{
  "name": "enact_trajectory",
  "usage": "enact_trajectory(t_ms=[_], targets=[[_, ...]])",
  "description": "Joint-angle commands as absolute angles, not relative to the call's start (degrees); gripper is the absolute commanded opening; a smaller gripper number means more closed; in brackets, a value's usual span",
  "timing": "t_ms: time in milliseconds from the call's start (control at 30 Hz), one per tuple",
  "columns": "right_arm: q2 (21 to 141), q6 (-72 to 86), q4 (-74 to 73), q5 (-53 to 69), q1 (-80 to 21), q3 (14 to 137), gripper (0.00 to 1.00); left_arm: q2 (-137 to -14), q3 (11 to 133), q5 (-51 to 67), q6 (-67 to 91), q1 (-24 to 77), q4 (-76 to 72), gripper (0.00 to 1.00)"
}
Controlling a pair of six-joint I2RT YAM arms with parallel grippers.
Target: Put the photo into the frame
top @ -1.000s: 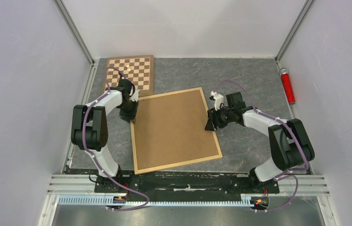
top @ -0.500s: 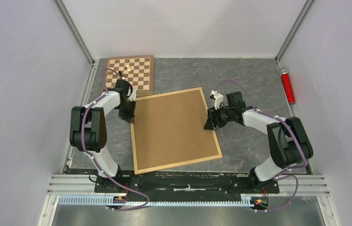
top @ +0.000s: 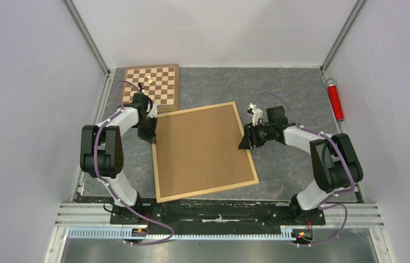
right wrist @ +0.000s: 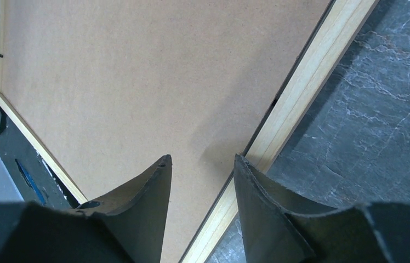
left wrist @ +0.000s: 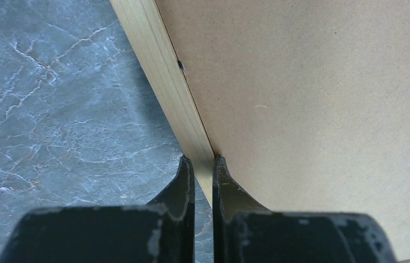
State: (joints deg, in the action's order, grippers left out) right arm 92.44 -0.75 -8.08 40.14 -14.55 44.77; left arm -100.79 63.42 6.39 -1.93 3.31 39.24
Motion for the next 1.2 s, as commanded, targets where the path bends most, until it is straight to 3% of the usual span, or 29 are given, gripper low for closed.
enact_trajectory(t_ms=[0, 700, 833, 967, 1167], targets=[[92.7, 2.9, -5.5, 47.5, -16.3, 45.3, 0.48, -105.7, 60.3, 12.8, -2.7, 4.6, 35.9, 0.02], [86.8, 9.0, -2.0, 52.0, -16.4, 48.7, 0.45, -105.1, 60.1, 13.9, -2.6, 4.8, 35.7, 0.02], [85.1, 6.3, -6.4, 45.6, -16.3, 49.4, 0.47, -104.9, 60.0, 13.5, -2.7, 4.8, 35.7, 0.02], [84.8, 2.1, -12.9, 36.0, -16.3, 50.6, 0.59, -104.7, 60.0, 13.2, -2.7, 4.7, 35.6, 0.02], [85.9, -2.9, -16.9, 31.7, -16.5, 49.5, 0.58, -104.9, 60.1, 13.0, -2.8, 4.8, 35.6, 0.02]])
